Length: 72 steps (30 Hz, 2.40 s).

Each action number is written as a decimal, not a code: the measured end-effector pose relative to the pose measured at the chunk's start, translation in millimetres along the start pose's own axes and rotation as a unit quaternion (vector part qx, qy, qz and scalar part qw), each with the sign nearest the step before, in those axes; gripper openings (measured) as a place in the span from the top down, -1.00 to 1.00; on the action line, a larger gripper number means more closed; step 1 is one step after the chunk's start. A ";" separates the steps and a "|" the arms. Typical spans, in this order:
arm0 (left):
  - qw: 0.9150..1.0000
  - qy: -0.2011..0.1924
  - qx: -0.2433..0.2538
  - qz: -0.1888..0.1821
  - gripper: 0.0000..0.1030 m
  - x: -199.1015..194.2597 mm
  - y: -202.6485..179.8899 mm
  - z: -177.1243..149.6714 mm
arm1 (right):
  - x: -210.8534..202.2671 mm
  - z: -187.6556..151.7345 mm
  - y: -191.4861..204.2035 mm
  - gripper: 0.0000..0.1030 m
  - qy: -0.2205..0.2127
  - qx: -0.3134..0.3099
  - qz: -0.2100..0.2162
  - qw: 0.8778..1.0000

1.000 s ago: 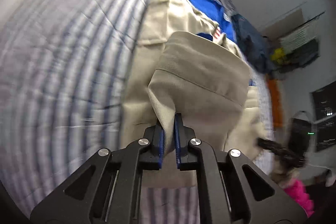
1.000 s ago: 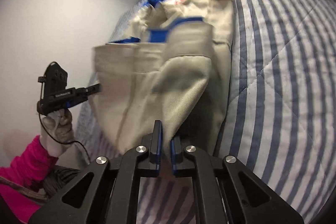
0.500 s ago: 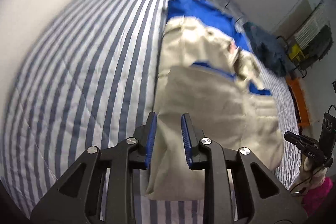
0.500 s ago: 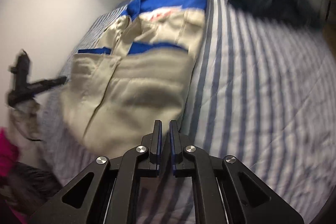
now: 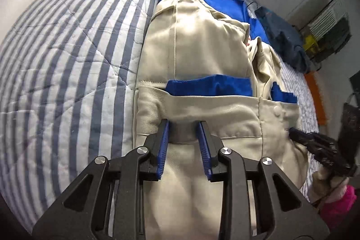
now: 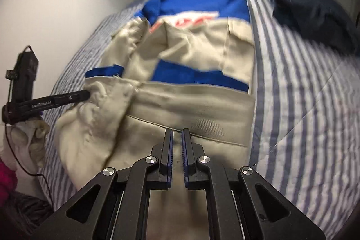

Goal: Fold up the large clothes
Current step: 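Release the jacket and lift both tools toward the blue collar, then grasp the blue collar with the left gripper while the right grasps it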

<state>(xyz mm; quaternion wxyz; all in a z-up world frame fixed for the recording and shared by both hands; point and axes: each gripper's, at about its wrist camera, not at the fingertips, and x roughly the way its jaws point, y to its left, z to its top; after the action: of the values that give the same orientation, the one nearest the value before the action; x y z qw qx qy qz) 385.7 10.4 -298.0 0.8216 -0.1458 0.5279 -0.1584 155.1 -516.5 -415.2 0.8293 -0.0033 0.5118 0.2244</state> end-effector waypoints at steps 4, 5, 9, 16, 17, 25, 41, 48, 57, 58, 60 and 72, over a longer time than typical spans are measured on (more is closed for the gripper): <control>0.998 -0.002 0.043 0.037 0.42 -3.3 -16.0 -2.2 | 12.1 0.0 3.8 0.89 0.013 -0.010 -0.016 1.000; 0.999 0.001 0.034 0.031 0.42 -7.2 -16.4 -0.6 | 9.8 2.0 6.5 0.88 0.016 -0.014 -0.021 1.000; 1.000 -0.020 0.022 0.005 0.42 -37.7 -11.2 8.9 | -26.6 14.2 12.7 0.88 -0.011 -0.024 -0.013 1.000; 0.998 -0.064 0.013 -0.012 0.36 -93.2 -0.6 70.3 | -91.7 58.7 5.4 0.85 -0.067 -0.027 -0.001 0.997; 0.997 -0.071 0.016 -0.012 0.23 -99.5 -1.7 85.2 | -101.8 68.9 4.4 0.74 -0.077 -0.033 -0.006 0.996; 0.993 -0.114 0.044 0.003 0.00 -115.0 -22.9 185.1 | -136.8 157.2 -23.7 0.39 -0.113 -0.048 -0.030 0.992; 0.998 -0.049 0.014 0.028 0.00 81.5 -9.4 292.3 | 42.6 270.7 -108.6 0.38 -0.067 -0.014 -0.045 0.997; 0.999 -0.015 0.019 0.041 0.00 144.9 -13.4 312.4 | 107.0 296.7 -121.3 0.39 -0.038 -0.017 -0.067 0.997; 0.997 0.012 0.058 0.058 0.50 189.5 -28.4 318.1 | 144.3 303.2 -127.2 0.41 -0.026 -0.021 -0.065 0.997; 0.996 0.007 0.059 0.059 0.65 189.9 -30.0 317.6 | 143.9 303.1 -126.9 0.49 -0.029 -0.020 -0.063 0.997; 0.996 0.001 0.063 0.062 0.80 188.5 -33.3 316.0 | 141.6 302.2 -124.6 0.85 -0.032 -0.018 -0.055 0.998; 0.994 -0.068 0.085 0.016 0.95 106.2 -56.7 300.7 | 69.6 298.2 -80.9 0.98 -0.104 -0.052 -0.063 0.991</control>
<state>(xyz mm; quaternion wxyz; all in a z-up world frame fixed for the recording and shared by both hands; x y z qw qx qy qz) 696.0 -63.4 -241.8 0.8674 -0.0775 0.4576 -0.1797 464.3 -493.5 -350.5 0.8893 -0.0555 0.4090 0.1970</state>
